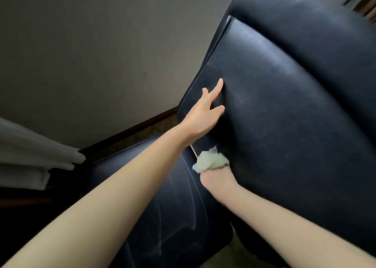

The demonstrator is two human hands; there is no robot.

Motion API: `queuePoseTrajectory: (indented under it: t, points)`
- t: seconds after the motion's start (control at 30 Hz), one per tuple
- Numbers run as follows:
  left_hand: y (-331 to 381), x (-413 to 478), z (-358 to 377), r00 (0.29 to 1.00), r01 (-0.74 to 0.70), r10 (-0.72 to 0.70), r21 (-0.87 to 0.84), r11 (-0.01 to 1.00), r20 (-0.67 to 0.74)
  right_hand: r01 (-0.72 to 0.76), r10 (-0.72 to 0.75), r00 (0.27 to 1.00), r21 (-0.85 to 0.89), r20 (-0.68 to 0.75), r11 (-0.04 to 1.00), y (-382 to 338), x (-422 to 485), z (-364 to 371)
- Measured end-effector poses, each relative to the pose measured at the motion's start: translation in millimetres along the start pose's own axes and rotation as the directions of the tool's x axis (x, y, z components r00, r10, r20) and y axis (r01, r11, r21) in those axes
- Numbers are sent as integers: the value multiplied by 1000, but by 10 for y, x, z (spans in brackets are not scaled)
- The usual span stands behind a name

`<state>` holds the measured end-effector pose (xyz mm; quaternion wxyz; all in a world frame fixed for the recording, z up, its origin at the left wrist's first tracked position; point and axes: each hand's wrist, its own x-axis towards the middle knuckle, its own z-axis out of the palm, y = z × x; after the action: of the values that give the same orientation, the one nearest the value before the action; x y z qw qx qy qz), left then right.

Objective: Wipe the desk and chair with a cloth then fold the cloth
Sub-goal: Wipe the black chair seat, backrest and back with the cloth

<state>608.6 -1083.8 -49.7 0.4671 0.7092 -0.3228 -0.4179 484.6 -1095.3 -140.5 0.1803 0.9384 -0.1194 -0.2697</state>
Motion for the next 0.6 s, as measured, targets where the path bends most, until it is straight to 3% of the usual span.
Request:
queuePoseTrajectory:
  t: [0.07,0.2,0.27,0.5,0.6]
  points:
    - [-86,2,-69,999,11,-12,-28,1000,-46,63,-64,994,-19,-92,998,88,201,-122]
    - [-436,-45,-317,969,114,-127,-69,991,-214,71,-74,997,-100,-29,992,142,331,-275]
    - [-616,-111,-399,948,168,-182,-74,983,-260,105,-107,993,-57,-42,993,150,337,-281]
    - [-608,-253,-339,967,148,-167,-109,983,-191,45,-45,999,-55,-9,997,92,230,-313]
    - [-460,-221,-290,979,103,-121,-115,988,-163,71,-62,994,-107,85,992,-35,-26,-117]
